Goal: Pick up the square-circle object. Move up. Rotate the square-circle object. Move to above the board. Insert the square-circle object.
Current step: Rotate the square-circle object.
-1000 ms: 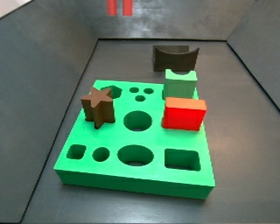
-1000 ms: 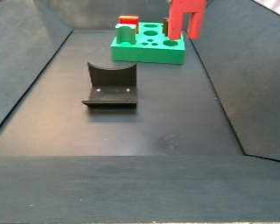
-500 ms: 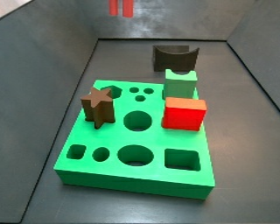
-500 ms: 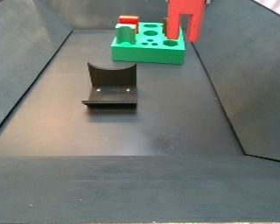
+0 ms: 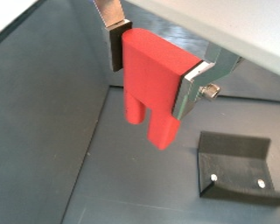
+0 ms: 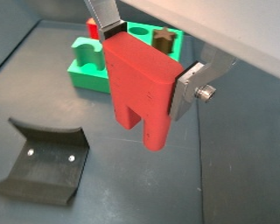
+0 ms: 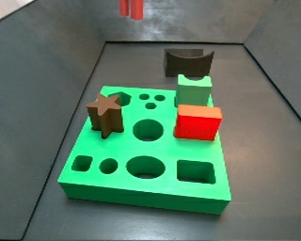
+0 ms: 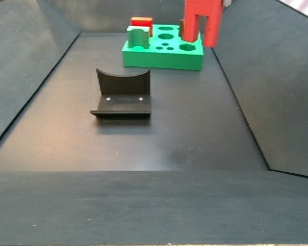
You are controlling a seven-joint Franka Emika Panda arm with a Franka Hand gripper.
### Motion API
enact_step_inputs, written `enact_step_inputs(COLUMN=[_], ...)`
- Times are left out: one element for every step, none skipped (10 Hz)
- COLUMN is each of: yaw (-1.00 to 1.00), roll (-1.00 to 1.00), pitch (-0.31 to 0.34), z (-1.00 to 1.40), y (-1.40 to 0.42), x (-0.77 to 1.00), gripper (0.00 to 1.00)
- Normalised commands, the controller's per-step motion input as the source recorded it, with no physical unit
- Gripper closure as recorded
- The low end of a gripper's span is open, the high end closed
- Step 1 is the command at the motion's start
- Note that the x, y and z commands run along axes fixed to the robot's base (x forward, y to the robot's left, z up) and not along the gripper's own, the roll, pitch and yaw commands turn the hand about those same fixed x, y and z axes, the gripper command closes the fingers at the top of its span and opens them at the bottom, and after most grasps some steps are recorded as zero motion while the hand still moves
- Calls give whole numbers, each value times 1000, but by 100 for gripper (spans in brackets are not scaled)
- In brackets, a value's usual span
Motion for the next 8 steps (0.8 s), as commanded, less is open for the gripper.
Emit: enact_step_inputs(yaw=[-315,-1000,-1000,-1000,-1000,-1000,-1000,-1000], roll=[-38,-5,-5,-6,-6,-7,-7,-8], pitch=[-57,-8,-7,-8,-8,-8,-9,-9], z=[-9,0,-1,-2,-2,-2,-2,-2], y=[10,-13,-13,-2,1,3,5,7], x=[-13,3,7,6,5,5,5,5], gripper=[100,100,100,100,100,100,100,100])
